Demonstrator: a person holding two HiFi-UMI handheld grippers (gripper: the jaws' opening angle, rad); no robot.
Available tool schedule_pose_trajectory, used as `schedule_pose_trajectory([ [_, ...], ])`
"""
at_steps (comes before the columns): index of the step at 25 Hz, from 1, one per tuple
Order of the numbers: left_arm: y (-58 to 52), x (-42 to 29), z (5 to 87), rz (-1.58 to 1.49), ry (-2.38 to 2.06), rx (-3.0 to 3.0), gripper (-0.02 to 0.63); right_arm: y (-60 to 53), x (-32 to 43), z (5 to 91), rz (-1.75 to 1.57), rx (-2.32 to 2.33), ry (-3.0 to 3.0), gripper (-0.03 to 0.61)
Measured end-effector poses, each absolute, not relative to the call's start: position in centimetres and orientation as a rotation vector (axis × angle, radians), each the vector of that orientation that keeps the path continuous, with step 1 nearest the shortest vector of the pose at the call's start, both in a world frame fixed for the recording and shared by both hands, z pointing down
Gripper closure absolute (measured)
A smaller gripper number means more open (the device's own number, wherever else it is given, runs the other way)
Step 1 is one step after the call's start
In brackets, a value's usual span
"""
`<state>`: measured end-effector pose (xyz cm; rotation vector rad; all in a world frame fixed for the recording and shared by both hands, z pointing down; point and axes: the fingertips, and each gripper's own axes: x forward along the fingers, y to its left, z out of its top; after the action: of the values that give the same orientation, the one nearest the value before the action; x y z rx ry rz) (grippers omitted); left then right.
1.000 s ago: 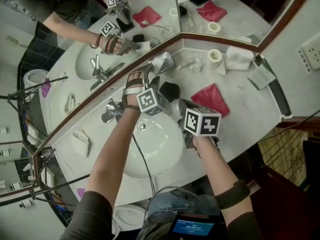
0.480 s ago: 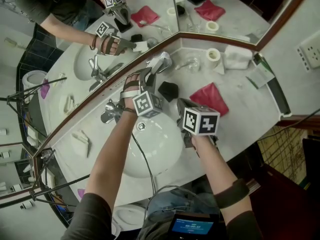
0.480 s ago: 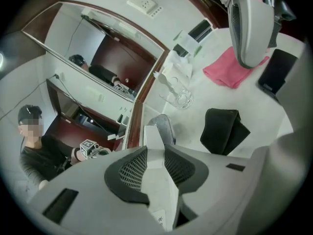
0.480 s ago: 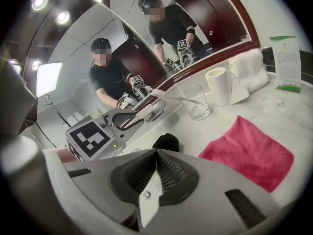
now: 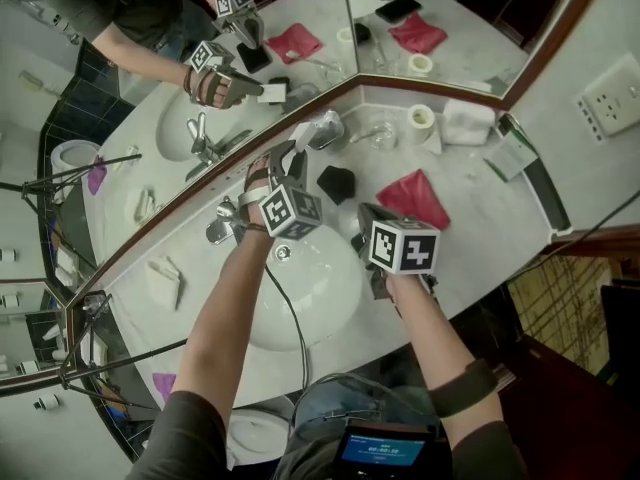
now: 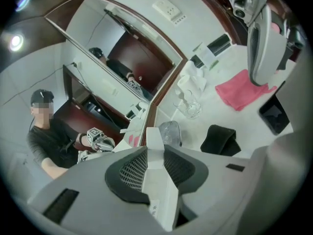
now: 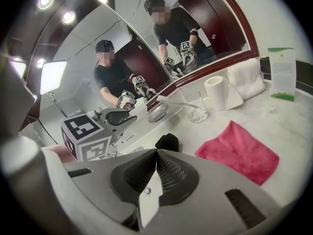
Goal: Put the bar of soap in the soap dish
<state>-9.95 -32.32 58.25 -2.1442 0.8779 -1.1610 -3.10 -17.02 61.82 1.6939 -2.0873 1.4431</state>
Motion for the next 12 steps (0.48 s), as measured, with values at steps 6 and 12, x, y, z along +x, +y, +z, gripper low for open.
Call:
schedule_pose_trajectory([
  [6,-29.0,-10.6,54.0,-1.094,1.003,-2.252,0.511,-14.7,-2.5,59.6,1.371,1.674,-2.102,0.558],
  [12,-23.8,-11.2,48.9,-0.996,1.154,-2.464,0.511,-12.1,-1.2,56.1,1.2,1.629,-2.15,0.558],
])
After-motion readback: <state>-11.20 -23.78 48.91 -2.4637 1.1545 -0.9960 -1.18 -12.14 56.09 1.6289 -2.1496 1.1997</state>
